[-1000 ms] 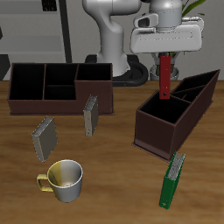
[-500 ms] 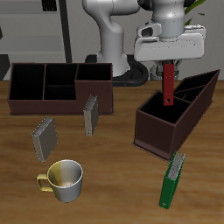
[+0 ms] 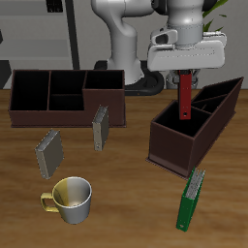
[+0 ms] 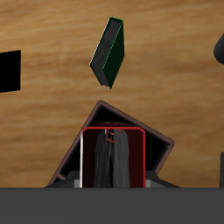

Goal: Place the red book into the left desk caddy's right compartment

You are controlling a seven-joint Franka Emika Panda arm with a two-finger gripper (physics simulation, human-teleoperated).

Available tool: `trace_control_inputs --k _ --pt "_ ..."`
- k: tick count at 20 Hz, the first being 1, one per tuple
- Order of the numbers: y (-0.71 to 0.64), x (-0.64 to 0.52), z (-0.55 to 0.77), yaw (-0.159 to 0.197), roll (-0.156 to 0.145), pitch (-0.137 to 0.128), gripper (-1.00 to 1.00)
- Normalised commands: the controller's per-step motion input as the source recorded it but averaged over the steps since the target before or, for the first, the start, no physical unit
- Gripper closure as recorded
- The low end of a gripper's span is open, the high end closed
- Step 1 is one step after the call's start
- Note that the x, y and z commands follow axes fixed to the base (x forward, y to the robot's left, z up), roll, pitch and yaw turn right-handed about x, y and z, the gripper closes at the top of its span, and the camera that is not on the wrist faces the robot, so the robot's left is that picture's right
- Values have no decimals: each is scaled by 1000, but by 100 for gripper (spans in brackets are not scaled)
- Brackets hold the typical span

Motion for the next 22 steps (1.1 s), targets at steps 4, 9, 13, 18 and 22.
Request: trace_control_inputs --k 4,9,13,18,22 --pt "-7 81 -178 7 5 20 100" --pt "-9 75 -133 1 8 8 100" --pt "18 68 -200 12 8 14 100" --pt "5 63 -238 -10 6 32 100" --pt "80 56 -283 9 15 35 100"
